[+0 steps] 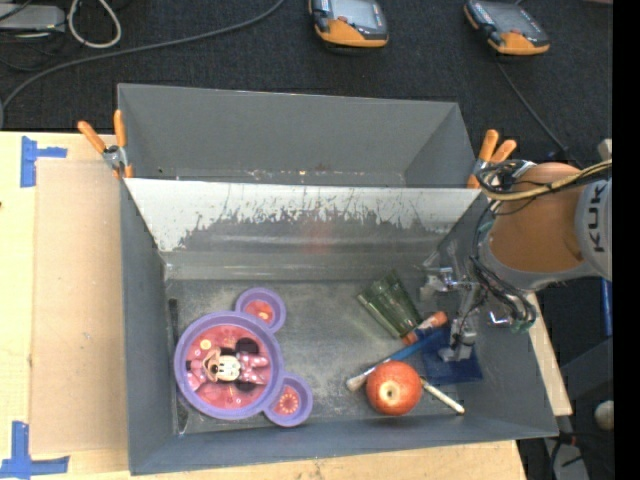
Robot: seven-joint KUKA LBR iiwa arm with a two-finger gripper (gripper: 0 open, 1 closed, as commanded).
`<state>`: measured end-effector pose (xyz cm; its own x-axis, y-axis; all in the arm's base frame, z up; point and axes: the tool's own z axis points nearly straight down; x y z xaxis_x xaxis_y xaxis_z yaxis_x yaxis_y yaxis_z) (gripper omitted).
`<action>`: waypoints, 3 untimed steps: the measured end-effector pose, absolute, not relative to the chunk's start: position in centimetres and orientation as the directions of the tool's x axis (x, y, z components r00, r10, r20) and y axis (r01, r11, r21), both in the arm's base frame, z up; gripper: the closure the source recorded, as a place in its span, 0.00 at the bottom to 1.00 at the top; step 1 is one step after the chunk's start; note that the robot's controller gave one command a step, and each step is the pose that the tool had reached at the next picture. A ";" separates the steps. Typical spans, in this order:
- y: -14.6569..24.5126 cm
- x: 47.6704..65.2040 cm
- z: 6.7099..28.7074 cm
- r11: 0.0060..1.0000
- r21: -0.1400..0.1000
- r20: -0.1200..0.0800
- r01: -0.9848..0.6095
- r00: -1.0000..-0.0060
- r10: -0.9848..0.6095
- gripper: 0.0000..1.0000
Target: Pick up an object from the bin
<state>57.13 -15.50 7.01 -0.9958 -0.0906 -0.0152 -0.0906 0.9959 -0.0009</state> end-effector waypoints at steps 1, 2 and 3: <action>-15.8 56.4 6.7 0.995 0.004 -0.005 -0.095 -0.995 -0.095 1.00; -15.8 56.4 6.8 0.995 0.004 -0.004 -0.095 -0.995 -0.095 1.00; -15.6 56.4 10.8 0.995 0.005 -0.003 -0.097 -0.995 -0.097 1.00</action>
Offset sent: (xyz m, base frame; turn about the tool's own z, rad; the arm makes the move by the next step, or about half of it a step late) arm 0.0000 0.0000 0.0000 0.0000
